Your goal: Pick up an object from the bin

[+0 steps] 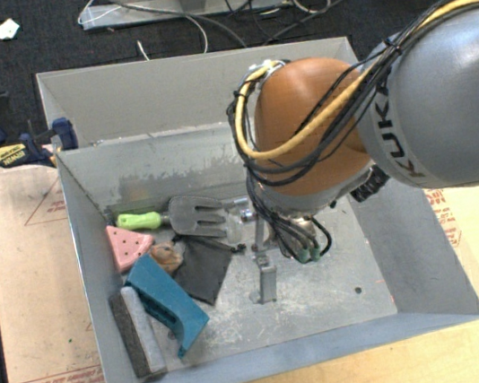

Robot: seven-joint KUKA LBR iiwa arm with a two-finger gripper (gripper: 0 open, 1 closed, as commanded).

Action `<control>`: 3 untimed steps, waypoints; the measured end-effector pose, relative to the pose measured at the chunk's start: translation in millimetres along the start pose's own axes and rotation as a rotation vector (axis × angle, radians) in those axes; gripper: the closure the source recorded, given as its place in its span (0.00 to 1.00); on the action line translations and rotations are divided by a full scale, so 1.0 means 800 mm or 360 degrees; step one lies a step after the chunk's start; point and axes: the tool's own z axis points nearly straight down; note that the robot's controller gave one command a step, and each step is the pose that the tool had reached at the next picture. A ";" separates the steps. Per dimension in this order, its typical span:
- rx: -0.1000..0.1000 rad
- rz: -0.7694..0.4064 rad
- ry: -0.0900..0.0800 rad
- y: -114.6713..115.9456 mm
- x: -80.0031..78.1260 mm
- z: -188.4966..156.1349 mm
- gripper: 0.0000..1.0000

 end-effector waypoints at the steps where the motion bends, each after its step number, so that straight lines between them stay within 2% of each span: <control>1: -0.0002 0.0006 -0.0013 -0.001 -0.002 -0.006 0.00; 2: -0.0002 -0.0192 -0.0017 -0.004 -0.018 0.056 0.00; 3: 0.0000 -0.0702 -0.0023 0.001 -0.048 0.076 0.00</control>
Offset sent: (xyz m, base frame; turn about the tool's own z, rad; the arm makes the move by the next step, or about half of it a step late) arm 0.0367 -0.0097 -0.1536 -0.3842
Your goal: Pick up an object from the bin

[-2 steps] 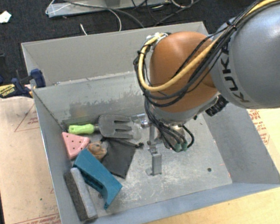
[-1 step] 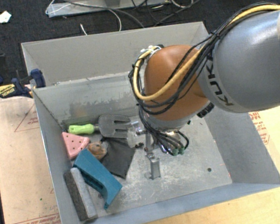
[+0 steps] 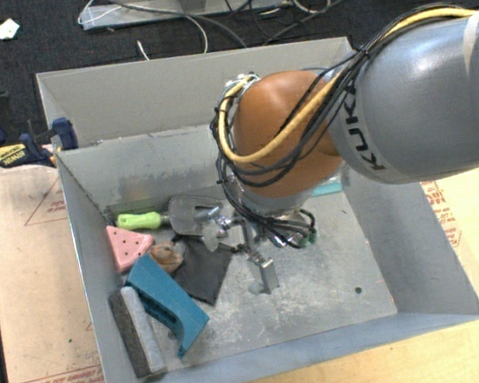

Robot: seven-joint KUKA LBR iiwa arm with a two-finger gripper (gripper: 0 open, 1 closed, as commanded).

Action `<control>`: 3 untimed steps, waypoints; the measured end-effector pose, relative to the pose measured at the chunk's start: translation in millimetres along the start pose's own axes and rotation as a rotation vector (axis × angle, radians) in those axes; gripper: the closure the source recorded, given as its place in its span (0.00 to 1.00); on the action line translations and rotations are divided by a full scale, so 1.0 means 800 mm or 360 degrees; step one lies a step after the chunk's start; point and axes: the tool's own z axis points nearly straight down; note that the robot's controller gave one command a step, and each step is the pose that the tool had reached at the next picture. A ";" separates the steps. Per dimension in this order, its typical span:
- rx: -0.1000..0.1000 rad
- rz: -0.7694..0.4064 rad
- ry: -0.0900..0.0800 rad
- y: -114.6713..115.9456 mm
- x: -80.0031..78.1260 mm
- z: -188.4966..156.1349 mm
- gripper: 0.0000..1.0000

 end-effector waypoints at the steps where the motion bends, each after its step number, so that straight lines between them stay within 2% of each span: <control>1: -0.0002 -0.0195 0.0007 -0.006 0.003 0.065 0.00; 2: 0.0001 -0.0503 -0.0005 -0.011 0.007 0.107 0.00; 3: -0.0005 -0.0335 0.0005 -0.024 0.009 0.115 1.00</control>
Offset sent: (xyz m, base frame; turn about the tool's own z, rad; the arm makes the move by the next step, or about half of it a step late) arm -0.0013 -0.0120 -0.0925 -0.3322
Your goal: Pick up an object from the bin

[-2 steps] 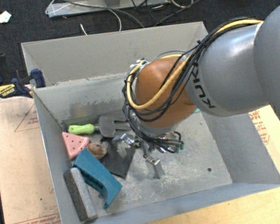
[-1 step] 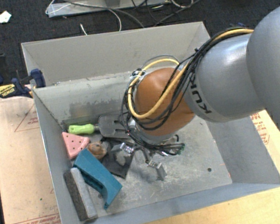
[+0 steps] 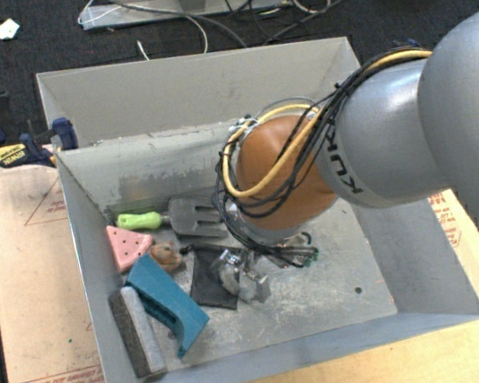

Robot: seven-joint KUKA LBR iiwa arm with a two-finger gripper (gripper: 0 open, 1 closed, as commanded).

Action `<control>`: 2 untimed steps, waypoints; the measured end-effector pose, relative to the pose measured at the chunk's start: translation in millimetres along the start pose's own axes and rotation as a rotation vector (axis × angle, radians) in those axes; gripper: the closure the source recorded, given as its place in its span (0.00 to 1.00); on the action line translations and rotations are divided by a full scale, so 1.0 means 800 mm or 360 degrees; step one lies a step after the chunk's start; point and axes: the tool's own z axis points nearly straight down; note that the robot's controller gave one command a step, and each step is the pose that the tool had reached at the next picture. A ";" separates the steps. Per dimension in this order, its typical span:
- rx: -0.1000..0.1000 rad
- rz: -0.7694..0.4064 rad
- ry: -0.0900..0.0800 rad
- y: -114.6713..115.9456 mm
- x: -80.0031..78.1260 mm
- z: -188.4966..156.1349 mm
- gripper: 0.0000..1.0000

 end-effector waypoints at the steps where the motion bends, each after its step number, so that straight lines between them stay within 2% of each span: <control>1: 0.0000 0.0001 0.0000 0.000 0.000 0.000 1.00; 2: -0.0001 0.0003 -0.0001 0.001 0.000 -0.011 1.00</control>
Offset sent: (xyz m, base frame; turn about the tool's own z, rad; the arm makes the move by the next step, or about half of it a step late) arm -0.0001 0.0000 0.0199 0.0004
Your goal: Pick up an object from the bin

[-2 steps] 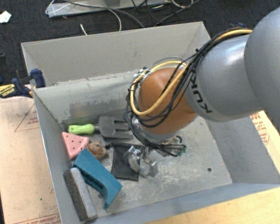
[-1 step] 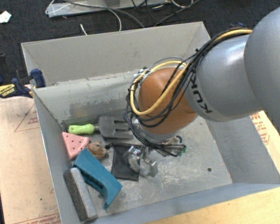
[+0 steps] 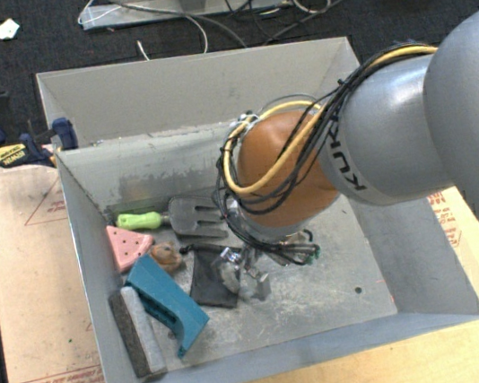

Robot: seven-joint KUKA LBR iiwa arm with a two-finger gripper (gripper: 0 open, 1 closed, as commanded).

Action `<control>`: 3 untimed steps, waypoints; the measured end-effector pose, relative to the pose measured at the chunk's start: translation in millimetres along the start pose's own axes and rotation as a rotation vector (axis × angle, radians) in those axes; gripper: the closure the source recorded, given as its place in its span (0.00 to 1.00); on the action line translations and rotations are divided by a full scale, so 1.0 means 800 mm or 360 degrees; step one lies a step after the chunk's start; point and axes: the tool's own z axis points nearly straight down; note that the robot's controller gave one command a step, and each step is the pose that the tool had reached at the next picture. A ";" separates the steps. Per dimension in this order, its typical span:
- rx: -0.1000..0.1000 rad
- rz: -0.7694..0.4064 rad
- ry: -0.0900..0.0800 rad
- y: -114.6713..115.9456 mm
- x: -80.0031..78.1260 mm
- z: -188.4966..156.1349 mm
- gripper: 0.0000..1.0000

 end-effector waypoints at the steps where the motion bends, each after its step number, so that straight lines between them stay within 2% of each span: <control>1: -0.0008 0.0000 0.0012 0.002 0.002 -0.027 1.00; 3: -0.0004 0.0005 0.0002 0.002 -0.001 -0.134 1.00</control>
Offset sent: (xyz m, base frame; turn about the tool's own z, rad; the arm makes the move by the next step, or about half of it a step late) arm -0.0013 0.0000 0.1047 -0.0002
